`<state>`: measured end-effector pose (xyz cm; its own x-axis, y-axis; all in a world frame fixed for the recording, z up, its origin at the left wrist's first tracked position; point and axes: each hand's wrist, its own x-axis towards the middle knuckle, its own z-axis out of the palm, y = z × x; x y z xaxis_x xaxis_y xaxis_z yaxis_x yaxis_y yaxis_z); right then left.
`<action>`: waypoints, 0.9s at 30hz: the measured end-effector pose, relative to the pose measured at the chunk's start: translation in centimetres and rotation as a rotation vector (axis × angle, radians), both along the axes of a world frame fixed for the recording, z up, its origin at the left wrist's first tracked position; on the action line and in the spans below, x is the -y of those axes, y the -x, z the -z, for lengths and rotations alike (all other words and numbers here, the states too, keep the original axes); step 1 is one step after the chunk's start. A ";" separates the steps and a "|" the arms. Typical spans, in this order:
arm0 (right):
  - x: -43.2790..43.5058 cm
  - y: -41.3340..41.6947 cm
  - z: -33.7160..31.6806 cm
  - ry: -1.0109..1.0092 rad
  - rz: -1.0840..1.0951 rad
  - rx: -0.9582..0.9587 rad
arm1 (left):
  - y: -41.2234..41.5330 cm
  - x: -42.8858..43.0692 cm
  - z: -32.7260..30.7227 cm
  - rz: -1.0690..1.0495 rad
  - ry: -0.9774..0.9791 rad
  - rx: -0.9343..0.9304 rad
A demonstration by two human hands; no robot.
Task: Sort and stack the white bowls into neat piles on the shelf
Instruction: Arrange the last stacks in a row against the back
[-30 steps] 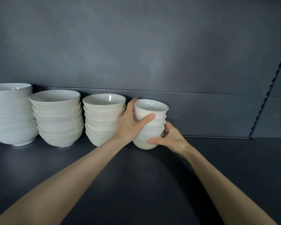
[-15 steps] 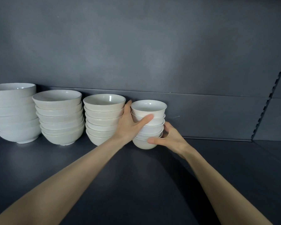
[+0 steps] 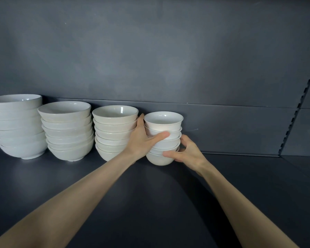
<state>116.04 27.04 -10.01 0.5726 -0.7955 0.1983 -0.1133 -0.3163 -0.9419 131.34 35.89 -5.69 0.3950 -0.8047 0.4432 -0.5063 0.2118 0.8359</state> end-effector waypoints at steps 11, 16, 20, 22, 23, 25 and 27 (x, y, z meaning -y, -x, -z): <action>-0.5 0.0 -0.1 -0.044 0.006 0.075 | 0.0 0.0 -0.2 0.006 -0.021 0.009; -0.5 0.1 -0.1 -0.041 0.002 0.089 | 0.1 0.1 -0.5 -0.021 -0.027 0.038; -0.4 0.0 -0.1 -0.036 0.004 0.076 | 0.2 0.0 -0.6 -0.033 -0.038 0.046; -0.3 0.0 -0.1 -0.032 0.007 0.070 | 0.3 -0.2 -0.8 -0.035 -0.050 0.048; -0.3 0.0 -0.1 -0.027 0.006 0.064 | 0.4 -0.2 -0.8 -0.036 -0.056 0.049; -0.3 0.0 -0.1 -0.015 0.000 0.044 | 0.5 -0.4 -0.9 -0.046 -0.067 0.052; -0.4 0.2 -0.4 -0.007 -0.003 0.019 | 0.6 -0.6 -1.0 -0.059 -0.079 0.058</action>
